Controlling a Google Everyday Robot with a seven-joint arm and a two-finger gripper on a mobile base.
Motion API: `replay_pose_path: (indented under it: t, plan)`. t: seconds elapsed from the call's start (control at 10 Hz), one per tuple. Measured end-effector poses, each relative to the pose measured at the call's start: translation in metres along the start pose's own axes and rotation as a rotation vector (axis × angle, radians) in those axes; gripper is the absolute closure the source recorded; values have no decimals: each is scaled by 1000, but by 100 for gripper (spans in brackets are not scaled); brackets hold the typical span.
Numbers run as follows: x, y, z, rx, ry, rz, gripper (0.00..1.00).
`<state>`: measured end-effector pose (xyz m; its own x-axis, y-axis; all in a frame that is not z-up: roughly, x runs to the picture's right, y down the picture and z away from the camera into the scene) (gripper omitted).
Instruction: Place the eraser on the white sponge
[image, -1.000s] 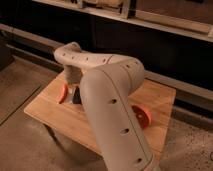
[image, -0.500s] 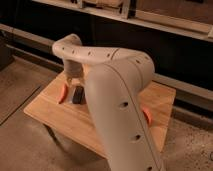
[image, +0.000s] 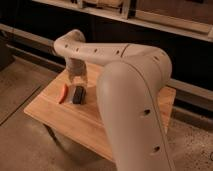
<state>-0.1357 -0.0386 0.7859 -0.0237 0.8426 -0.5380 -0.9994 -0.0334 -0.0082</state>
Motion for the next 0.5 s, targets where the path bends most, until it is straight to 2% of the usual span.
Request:
replay_pose_path:
  t: [0.1, 0.5]
  plan:
    - [1, -2, -1, -2, -1, 6, 32]
    - [1, 0, -1, -3, 0, 1, 31]
